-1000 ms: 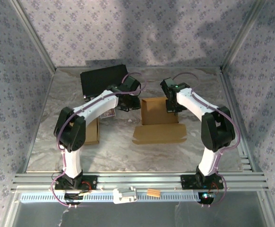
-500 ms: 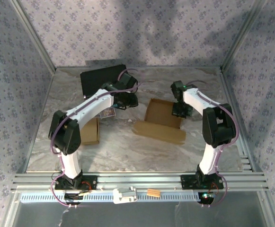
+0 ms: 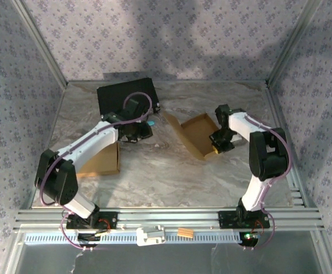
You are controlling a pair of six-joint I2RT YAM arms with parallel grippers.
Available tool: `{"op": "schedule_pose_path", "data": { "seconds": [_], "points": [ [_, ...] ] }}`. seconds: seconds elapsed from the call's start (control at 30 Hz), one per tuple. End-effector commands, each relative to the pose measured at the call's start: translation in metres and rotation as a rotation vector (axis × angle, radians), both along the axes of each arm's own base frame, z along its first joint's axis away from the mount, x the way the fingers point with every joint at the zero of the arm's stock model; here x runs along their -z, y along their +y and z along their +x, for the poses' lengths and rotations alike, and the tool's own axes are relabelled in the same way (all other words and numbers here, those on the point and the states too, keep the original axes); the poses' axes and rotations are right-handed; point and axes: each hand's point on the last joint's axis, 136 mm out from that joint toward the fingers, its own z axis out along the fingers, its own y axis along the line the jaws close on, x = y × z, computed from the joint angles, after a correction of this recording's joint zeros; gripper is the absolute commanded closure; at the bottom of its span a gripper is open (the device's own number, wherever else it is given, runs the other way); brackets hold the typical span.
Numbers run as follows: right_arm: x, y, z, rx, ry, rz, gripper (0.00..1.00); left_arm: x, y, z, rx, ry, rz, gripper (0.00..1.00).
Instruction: Fold the paper box
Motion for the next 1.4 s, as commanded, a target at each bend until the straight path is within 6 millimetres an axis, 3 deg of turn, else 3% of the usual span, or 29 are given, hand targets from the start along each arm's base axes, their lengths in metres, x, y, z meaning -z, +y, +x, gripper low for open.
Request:
{"op": "schedule_pose_path", "data": {
  "seconds": [0.0,0.23,0.47,0.6,0.77,0.83,0.93,1.1,1.2,1.37],
  "points": [
    [0.017,0.018,-0.037,0.189,0.138,0.034,1.00,0.003,-0.037,0.004,0.018,0.004,-0.162,0.73],
    [0.022,0.046,-0.046,0.216,0.188,0.114,0.98,0.020,-0.070,0.015,0.012,0.019,-0.257,0.73],
    [0.003,0.059,-0.043,0.172,0.147,0.186,0.63,0.002,-0.089,0.033,0.006,-0.024,-0.341,0.73],
    [-0.029,0.053,-0.034,0.083,0.062,0.181,0.49,-0.012,-0.102,0.039,0.025,-0.042,-0.378,0.73],
    [-0.095,0.049,0.004,-0.161,-0.187,0.145,0.45,-0.025,-0.108,0.044,0.032,-0.062,-0.400,0.72],
    [-0.118,0.062,0.022,-0.310,-0.307,0.164,0.48,-0.029,-0.113,0.046,0.041,-0.064,-0.413,0.72],
    [-0.153,0.084,0.034,-0.567,-0.447,0.134,0.50,-0.033,-0.121,0.048,0.060,-0.064,-0.424,0.72],
    [-0.218,0.116,0.033,-0.864,-0.689,0.092,0.43,-0.036,-0.130,0.051,0.074,-0.062,-0.432,0.72],
    [-0.231,0.125,0.030,-0.923,-0.749,0.140,0.41,-0.035,-0.133,0.053,0.078,-0.059,-0.435,0.72],
    [-0.229,0.140,0.028,-0.987,-0.736,0.217,0.46,-0.035,-0.139,0.055,0.092,-0.055,-0.440,0.72]
  ]
}}
